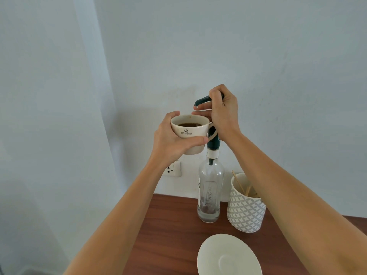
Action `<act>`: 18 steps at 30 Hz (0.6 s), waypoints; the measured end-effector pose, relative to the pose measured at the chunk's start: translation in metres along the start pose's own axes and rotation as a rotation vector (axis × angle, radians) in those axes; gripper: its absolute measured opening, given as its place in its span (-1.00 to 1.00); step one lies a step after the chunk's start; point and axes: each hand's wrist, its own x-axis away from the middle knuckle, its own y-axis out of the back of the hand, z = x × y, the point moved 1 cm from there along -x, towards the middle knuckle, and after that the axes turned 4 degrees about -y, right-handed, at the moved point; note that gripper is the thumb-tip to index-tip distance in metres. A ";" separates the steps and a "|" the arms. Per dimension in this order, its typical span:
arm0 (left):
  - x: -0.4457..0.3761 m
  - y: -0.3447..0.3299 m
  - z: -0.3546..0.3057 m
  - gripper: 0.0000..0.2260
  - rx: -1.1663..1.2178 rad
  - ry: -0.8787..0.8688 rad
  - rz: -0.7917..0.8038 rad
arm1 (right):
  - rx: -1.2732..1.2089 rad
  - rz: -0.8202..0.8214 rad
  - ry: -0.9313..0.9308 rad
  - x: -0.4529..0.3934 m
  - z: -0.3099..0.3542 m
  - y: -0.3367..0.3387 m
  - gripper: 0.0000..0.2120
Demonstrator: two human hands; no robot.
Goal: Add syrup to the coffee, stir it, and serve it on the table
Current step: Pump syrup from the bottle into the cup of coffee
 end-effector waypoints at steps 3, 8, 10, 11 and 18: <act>0.000 -0.001 0.001 -0.11 -0.003 -0.001 0.001 | 0.005 0.000 0.001 0.000 0.000 0.000 -0.87; 0.000 -0.001 0.001 -0.06 -0.012 0.000 -0.003 | 0.005 0.004 -0.003 0.000 0.000 0.000 -0.86; 0.000 -0.001 0.001 -0.10 -0.009 0.001 -0.001 | 0.004 0.004 -0.004 0.000 0.000 0.000 -0.86; 0.000 -0.001 0.001 -0.11 -0.008 0.004 0.000 | 0.004 0.003 -0.003 0.001 0.000 0.000 -0.86; 0.000 0.000 0.001 -0.07 0.000 0.000 -0.001 | 0.009 0.008 0.005 0.000 0.000 0.000 -0.86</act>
